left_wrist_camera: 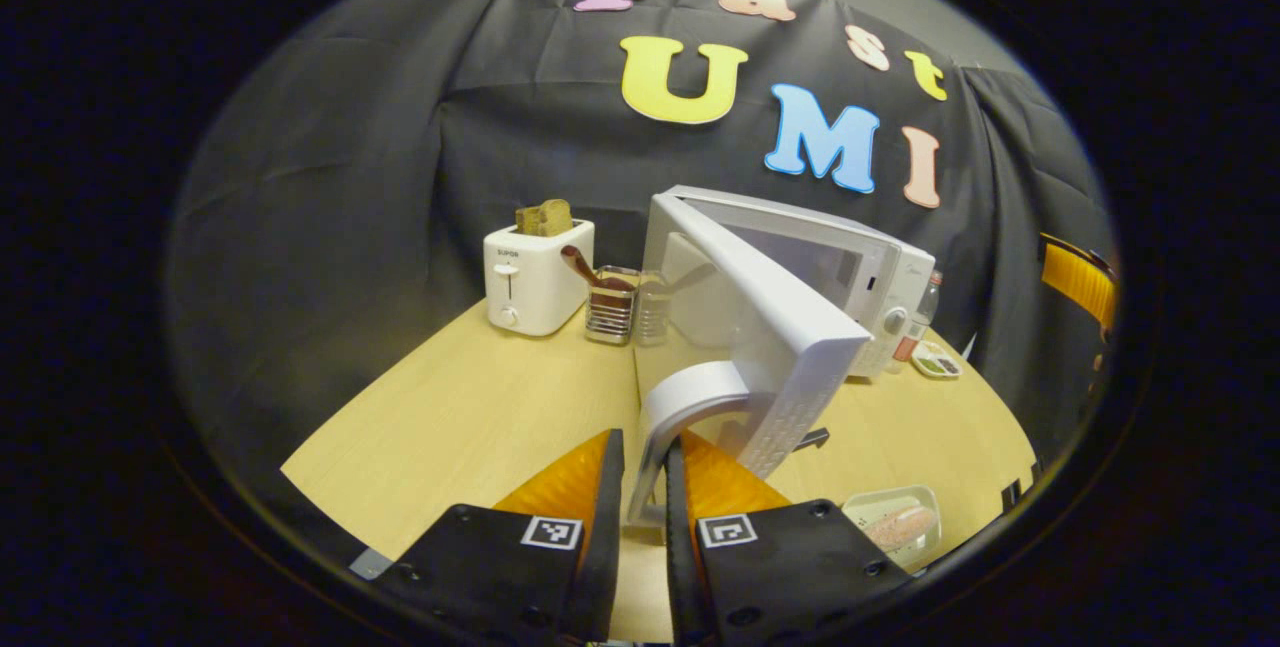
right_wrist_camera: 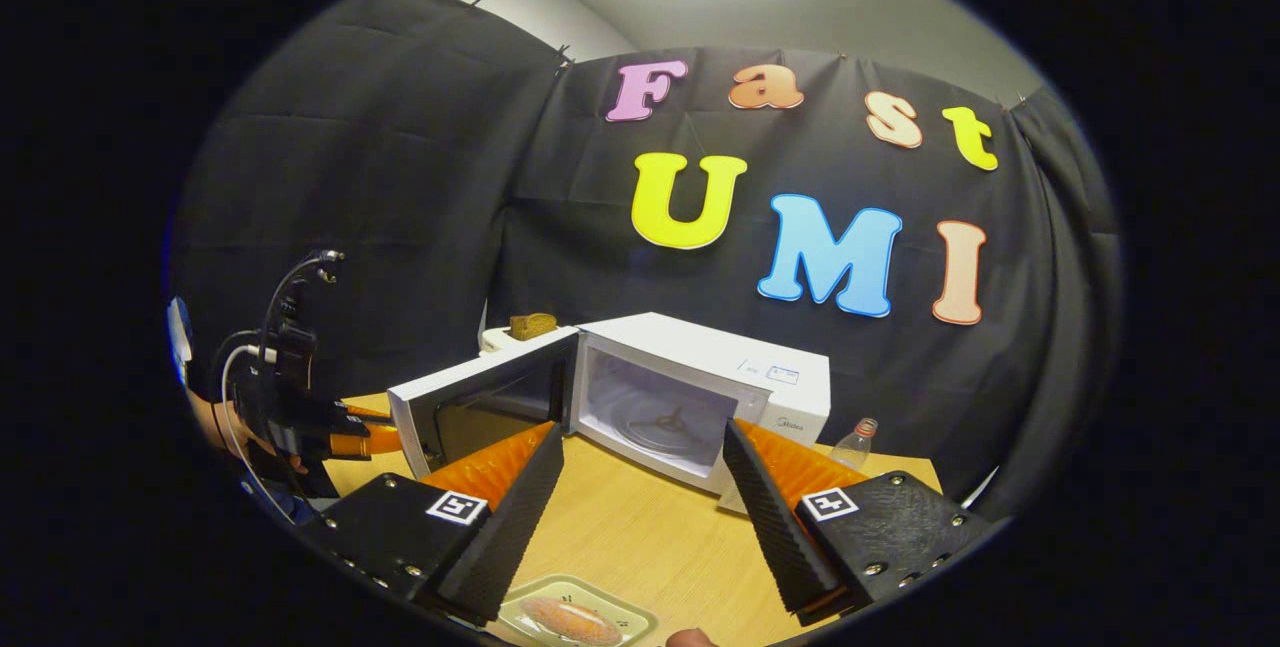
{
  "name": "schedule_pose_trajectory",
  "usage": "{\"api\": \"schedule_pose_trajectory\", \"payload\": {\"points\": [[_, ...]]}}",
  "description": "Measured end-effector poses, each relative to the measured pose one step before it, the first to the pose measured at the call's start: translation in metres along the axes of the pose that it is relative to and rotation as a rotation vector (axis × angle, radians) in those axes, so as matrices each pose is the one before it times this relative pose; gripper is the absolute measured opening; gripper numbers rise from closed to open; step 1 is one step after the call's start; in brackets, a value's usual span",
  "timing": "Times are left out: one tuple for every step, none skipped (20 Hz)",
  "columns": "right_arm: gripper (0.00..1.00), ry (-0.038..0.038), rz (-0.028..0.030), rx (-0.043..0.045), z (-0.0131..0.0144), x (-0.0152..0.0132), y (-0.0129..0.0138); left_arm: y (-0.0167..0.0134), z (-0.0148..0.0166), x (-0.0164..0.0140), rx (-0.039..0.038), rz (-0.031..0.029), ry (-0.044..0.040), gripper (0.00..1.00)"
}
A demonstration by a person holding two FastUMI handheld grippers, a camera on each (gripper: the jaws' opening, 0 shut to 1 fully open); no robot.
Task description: Open the microwave oven with the left hand, put the food in, and close the microwave oven.
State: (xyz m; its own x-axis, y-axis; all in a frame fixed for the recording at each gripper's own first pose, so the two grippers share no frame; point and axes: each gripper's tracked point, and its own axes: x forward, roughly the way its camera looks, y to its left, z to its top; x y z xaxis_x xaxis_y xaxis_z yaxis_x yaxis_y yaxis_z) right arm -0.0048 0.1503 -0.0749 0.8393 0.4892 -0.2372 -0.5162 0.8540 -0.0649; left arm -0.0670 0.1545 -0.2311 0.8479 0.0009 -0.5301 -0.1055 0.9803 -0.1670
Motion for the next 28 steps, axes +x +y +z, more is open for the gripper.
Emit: {"api": "schedule_pose_trajectory", "payload": {"points": [[0.99,0.00635,0.00338,-0.0043,-0.00073,0.00134,0.00544,0.00573,0.00009,-0.00125,0.00349,-0.00705,-0.0006,0.28],[0.99,0.00563,0.00209,-0.00301,-0.0002,0.0021,0.00466,0.00491,0.0004,-0.0009,0.00397,-0.0055,0.00095,0.29],[0.99,0.00574,0.00112,-0.00074,-0.00023,0.00178,0.00414,0.00636,-0.00068,-0.00428,0.00722,-0.00185,-0.00246,0.32],[0.99,0.00687,0.00248,0.00118,-0.00135,0.00239,0.00551,0.00916,-0.00071,0.00032,0.00914,0.01041,-0.00441,0.37],[0.99,0.00797,0.00239,0.00141,-0.00149,0.00396,0.005,0.01381,-0.00071,-0.00285,0.00821,0.02371,-0.00452,0.37],[0.99,0.00851,0.00156,-0.00088,-0.00122,0.00273,0.00415,0.01265,0.00125,-0.0009,-0.00486,0.01651,-0.00336,0.38],[0.99,0.00528,0.00127,-0.00273,0.00004,0.00185,0.00327,0.01024,-0.00205,-0.00092,-0.01514,0.01521,0.00007,0.39],[0.99,0.00483,0.00058,-0.00361,-0.00089,0.00126,0.00361,0.01006,0.00077,-0.00073,-0.01598,0.01652,0.00043,0.43],[0.99,0.00501,0.00442,-0.00258,-0.00046,0.00166,0.00217,0.01088,0.00091,-0.00085,-0.00505,0.02342,-0.00066,0.46],[0.99,0.00578,0.0086,-0.00485,-0.00108,0.00265,0.00364,0.0112,0.00246,-0.00206,0.00709,0.03341,-0.00836,0.5],[0.99,0.00666,0.01141,-0.00918,-0.00123,0.00062,0.0034,0.01051,0.00462,-0.004,0.00435,0.0272,-0.01413,0.52],[0.99,0.00851,0.01525,-0.01715,-0.00135,0.00145,0.0011,0.00993,0.00453,-0.00116,0.00348,0.03459,-0.01827,0.65],[0.99,0.01255,0.0186,-0.02405,-0.00284,0.00164,0.00054,0.00657,0.00648,-0.01139,-0.00287,0.02187,-0.01994,0.78],[0.99,0.0121,0.02301,-0.02781,-0.00429,0.00031,0.00212,0.0054,0.00571,-0.01222,-0.00302,0.02512,-0.01962,0.9],[0.99,0.01982,0.03514,-0.02781,-0.00633,0.00188,0.00333,0.00407,0.00387,-0.00501,-0.00699,0.02003,-0.01862,0.98],[0.99,0.02624,0.04456,-0.02444,-0.00841,0.00298,0.00431,0.00238,0.00746,-0.01108,-0.00325,0.01923,-0.02479,0.99],[0.98,0.03119,0.05104,-0.02032,-0.01062,0.00142,0.0068,0.00301,0.00731,-0.01162,-0.00035,0.01847,-0.0259,0.98],[0.99,0.03612,0.0521,-0.01775,-0.01108,0.00094,0.00723,0.00071,0.00761,-0.01142,0.00017,0.01278,-0.02106,0.97],[0.99,0.03323,0.0444,-0.01473,-0.01126,-0.00025,0.0054,0.00107,0.0061,-0.01234,-0.00105,0.01446,-0.01758,0.97],[0.99,0.03643,0.04157,-0.00952,-0.01169,0.00157,0.00494,0.00005,0.00728,-0.01089,-0.00522,0.00901,-0.01729,0.96],[0.99,0.035,0.03918,-0.00636,-0.01175,0.00231,0.00496,-0.00033,0.00773,-0.01087,-0.00555,0.00571,-0.01815,0.98],[0.99,0.03615,0.03567,-0.00388,-0.01287,0.00189,0.00409,0.00015,0.00753,-0.0096,-0.00271,0.00712,-0.01885,0.98],[0.99,0.03842,0.02978,-0.00455,-0.01312,0.00333,0.00476,0.00146,0.00641,-0.00929,0.00043,0.01124,-0.01874,0.96],[0.99,0.03521,0.0284,-0.00741,-0.01338,0.00319,0.00429,0.00175,0.00766,-0.0084,0.00028,0.01336,-0.01691,0.96],[0.99,0.03554,0.02613,-0.00971,-0.01232,0.00417,0.00561,0.00221,0.00641,-0.00854,-0.00218,0.00966,-0.01726,0.97],[0.99,0.03275,0.02247,-0.01184,-0.01108,0.00383,0.00191,0.00075,0.00557,-0.00707,-0.00092,0.00719,-0.01482,0.96],[0.99,0.03551,0.02172,-0.00876,-0.01404,0.00558,0.00288,0.00226,0.00524,-0.00544,0.002,0.00893,-0.01358,0.95],[0.99,0.03366,0.02446,-0.00333,-0.01167,0.00523,0.00279,0.00291,0.00348,-0.00613,0.00733,0.01094,-0.00918,0.95]]}}
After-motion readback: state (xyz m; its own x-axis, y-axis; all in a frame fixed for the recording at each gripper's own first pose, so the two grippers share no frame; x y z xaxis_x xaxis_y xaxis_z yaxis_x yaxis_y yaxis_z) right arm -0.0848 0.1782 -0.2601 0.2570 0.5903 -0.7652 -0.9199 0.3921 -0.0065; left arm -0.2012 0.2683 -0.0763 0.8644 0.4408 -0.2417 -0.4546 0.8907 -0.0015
